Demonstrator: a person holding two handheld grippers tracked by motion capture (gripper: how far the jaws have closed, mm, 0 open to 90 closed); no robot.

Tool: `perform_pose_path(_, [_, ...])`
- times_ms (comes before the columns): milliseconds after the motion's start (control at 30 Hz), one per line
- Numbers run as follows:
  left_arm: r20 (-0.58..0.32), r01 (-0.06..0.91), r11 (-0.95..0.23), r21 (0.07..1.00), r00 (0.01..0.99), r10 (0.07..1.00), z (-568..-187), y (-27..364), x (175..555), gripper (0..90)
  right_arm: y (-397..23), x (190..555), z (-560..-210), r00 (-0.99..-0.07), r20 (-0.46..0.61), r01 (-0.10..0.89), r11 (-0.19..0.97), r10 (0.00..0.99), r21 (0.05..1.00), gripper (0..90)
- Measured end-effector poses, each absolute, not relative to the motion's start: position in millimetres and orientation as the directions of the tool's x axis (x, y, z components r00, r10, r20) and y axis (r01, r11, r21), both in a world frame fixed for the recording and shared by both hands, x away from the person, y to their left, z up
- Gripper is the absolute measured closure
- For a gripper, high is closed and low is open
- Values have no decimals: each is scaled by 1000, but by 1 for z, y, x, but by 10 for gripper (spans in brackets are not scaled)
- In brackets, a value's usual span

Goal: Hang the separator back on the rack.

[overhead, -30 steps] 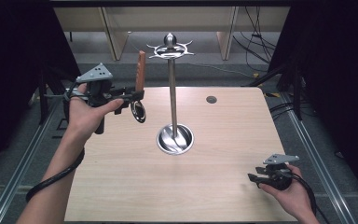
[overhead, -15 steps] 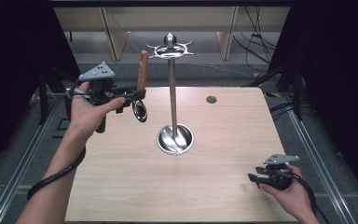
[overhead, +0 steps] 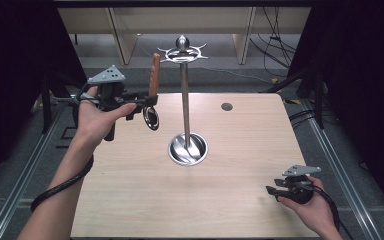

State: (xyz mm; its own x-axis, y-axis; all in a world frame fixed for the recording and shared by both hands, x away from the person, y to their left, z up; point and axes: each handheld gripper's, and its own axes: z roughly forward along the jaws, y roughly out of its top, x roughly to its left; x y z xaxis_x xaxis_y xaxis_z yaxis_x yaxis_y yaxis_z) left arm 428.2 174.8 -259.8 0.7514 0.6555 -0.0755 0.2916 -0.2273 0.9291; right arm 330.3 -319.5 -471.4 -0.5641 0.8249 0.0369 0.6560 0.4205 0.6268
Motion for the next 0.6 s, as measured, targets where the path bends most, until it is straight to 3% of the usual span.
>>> perform_pose_path(33, [-74,292,-230,928,753,654,-259,174,429,684,-318,331,-475,-552,35,641,397,833,657,546])
perform_pose_path(233, [-75,294,-231,928,751,656,-259,172,430,684,-320,330,-471,-563,36,657,421,826,626,547])
perform_pose_path(600, [-76,301,-239,923,752,655,-258,166,435,683,-318,330,-474,-553,37,643,398,833,655,547])
